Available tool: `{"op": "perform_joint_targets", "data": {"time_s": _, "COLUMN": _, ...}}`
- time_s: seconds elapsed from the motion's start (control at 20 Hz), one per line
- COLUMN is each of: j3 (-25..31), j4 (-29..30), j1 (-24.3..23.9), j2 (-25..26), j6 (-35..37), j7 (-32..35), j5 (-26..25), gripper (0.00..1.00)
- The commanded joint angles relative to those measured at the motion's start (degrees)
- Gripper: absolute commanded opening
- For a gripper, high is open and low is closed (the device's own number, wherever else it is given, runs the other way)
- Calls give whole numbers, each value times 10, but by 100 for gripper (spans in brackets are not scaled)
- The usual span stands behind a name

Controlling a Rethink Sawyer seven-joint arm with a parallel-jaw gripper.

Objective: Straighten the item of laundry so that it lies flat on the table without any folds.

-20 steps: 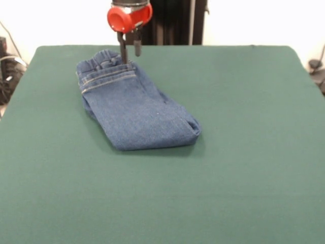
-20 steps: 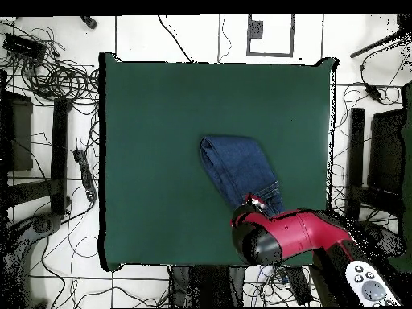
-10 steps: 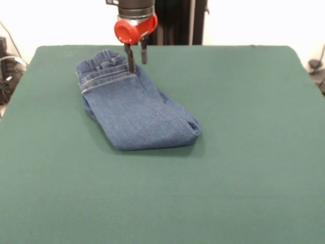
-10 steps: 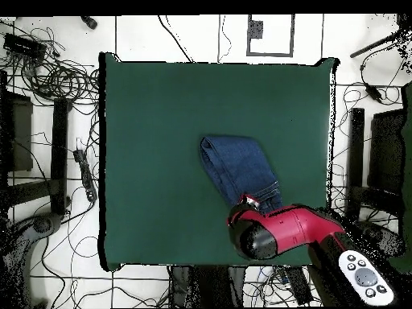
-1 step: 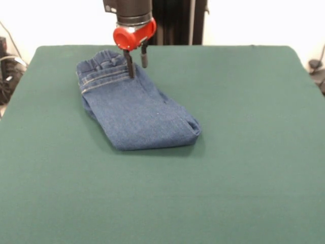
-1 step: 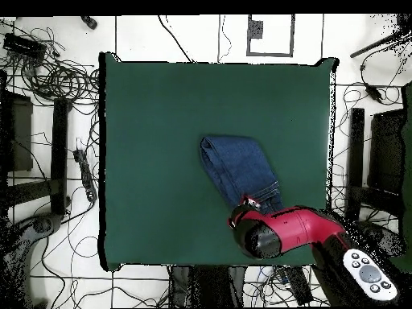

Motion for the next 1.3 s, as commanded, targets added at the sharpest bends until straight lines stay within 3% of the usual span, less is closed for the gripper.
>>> {"op": "perform_joint_targets", "data": {"time_s": 0.05, "j3": 70, "j4": -43, "j1": 4, "j2": 14, "j6": 66, "j7": -54, "j5": 16, "gripper": 100}}
{"op": "perform_joint_targets", "data": {"time_s": 0.95, "j3": 116, "j4": -46, "j1": -41, "j2": 8, "j6": 130, "j7": -102, "j5": 10, "gripper": 100}}
{"op": "perform_joint_targets", "data": {"time_s": 1.3, "j3": 111, "j4": -57, "j1": -43, "j2": 19, "j6": 111, "j7": -111, "j5": -29, "gripper": 100}}
